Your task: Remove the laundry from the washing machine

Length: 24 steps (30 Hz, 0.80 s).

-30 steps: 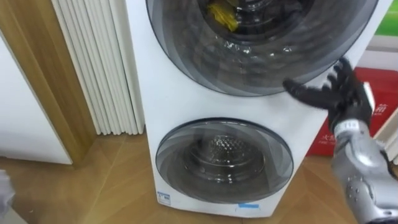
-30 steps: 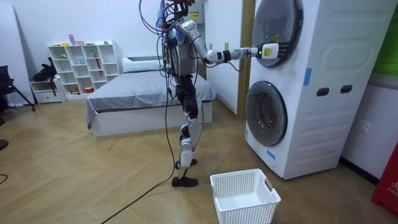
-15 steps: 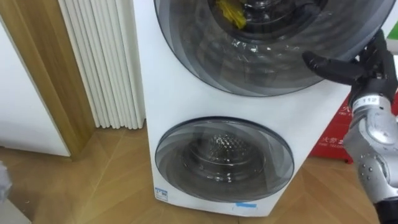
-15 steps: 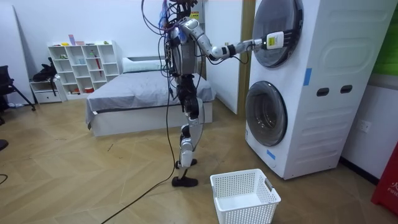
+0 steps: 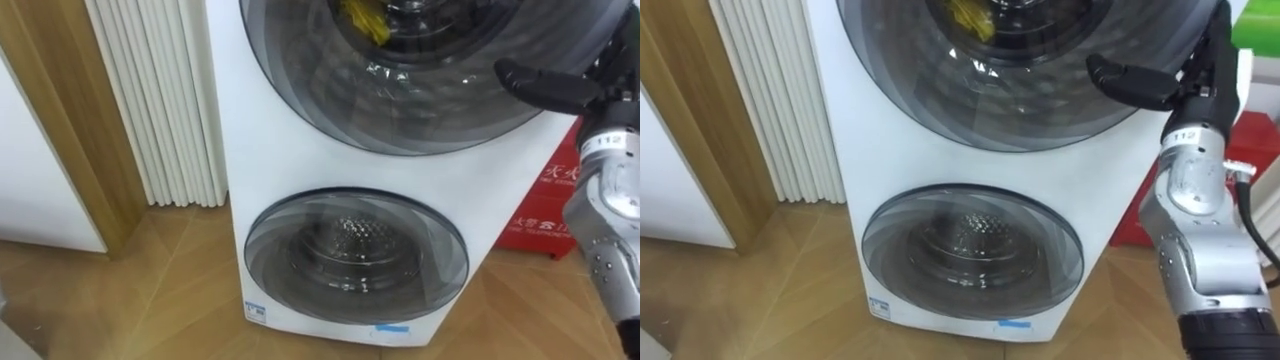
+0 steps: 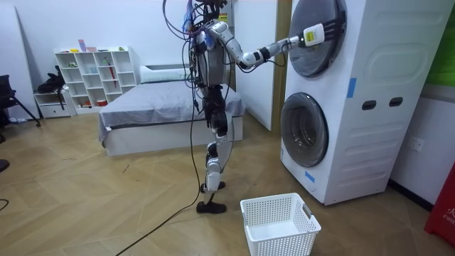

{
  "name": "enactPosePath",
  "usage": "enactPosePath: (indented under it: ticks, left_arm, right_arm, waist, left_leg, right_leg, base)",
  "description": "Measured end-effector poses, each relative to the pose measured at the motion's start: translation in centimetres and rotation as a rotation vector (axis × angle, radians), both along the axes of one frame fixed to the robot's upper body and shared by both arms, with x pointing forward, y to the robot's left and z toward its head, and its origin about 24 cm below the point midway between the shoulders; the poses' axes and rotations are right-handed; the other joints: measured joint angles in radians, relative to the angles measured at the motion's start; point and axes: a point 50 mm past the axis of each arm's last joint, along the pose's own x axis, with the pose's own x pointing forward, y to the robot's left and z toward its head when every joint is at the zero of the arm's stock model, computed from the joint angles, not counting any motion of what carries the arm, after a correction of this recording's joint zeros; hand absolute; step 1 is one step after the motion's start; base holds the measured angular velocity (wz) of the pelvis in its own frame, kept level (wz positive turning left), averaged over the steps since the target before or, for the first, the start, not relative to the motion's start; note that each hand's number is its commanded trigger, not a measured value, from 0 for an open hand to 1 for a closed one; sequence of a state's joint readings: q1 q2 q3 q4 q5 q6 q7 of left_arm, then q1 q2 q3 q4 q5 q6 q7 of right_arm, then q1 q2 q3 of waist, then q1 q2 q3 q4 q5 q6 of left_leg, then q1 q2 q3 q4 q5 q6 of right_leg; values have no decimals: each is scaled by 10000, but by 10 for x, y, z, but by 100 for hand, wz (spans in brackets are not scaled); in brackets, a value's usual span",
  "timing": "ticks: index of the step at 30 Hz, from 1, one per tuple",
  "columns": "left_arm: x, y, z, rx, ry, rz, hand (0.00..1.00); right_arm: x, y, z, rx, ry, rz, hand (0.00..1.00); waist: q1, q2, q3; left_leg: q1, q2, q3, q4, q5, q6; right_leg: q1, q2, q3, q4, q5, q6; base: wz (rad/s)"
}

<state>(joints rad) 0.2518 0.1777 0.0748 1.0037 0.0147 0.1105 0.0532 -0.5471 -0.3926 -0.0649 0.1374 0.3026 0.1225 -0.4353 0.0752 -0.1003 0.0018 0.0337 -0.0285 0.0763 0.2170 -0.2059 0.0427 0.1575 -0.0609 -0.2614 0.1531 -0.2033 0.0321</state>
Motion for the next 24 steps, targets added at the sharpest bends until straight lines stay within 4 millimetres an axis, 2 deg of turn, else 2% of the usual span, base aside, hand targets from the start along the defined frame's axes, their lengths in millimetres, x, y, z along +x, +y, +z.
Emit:
enactPosePath:
  ticks: [9, 16, 17, 19, 20, 21, 22, 23, 24]
  left_arm:
    - [1, 0, 0, -72, -17, -4, 0]
    - [3, 2, 0, 3, 30, -177, 0]
    - [4, 2, 0, 18, -2, -183, 0]
    - [4, 1, 0, 37, -28, -187, 0]
    - [3, 3, 0, 111, -49, -228, 0]
    - [3, 7, 2, 237, -160, -193, 0]
    - [-1, 6, 1, 219, -58, -61, 0]
    - [0, 5, 0, 184, -86, -31, 0]
    - [2, 4, 0, 154, -130, -32, 0]
  right_arm:
    - [-5, 7, 14, -201, -553, 438, 0]
    - [-19, 13, 5, -679, -511, 1092, 0]
    - [-23, 14, 1, -795, -528, 1276, 0]
    - [-29, 15, -10, -971, -414, 1423, 0]
    - [-34, 17, -16, -976, -358, 1558, 0]
    - [-38, 23, -14, -1148, -482, 2015, 0]
    - [-41, 27, -15, -1252, -484, 2310, 0]
    - [-48, 32, -17, -1420, -561, 2744, 0]
    - [-51, 34, -18, -1463, -604, 2880, 0]
  waist:
    - [-161, -47, -13]
    - [-125, -100, -19]
    - [-129, -93, -14]
    - [-111, 13, 30]
    - [-117, 60, 23]
    - [80, -79, -16]
    - [-54, -1, -45]
    - [-376, 8, -61]
    - [-511, 35, -66]
  left_leg:
    - [77, 4, 27, -144, 0, -1]
    - [374, 33, -82, -241, 0, -1]
    - [453, 58, -210, -295, 0, -1]
    - [729, 330, -996, -390, 47, -72]
    - [796, 484, -1769, -379, 48, -99]
    - [691, 494, -1964, -336, -57, -330]
    - [622, 582, -1978, -324, -186, -533]
    - [618, 684, -1511, -355, -213, -572]
    - [619, 691, -1181, -376, -212, -571]
  right_leg:
    - [-39, -2, 65, -12, 0, 0]
    - [58, 17, 103, 24, 2, -3]
    - [107, 46, 86, 93, 2, -3]
    - [-295, 175, 145, 955, -57, -1]
    - [-481, 350, 647, 547, -107, -153]
    - [-668, 427, 926, -372, 616, -519]
    - [-655, 477, 713, -290, 623, -432]
    - [-599, 524, 430, -273, 620, -429]
    - [-588, 545, 345, -240, 620, -428]
  base:
    - [-5]
    - [-13]
    - [-14]
    - [-23]
    - [-72]
    - [-62]
    - [-20]
    - [38]
    - [43]
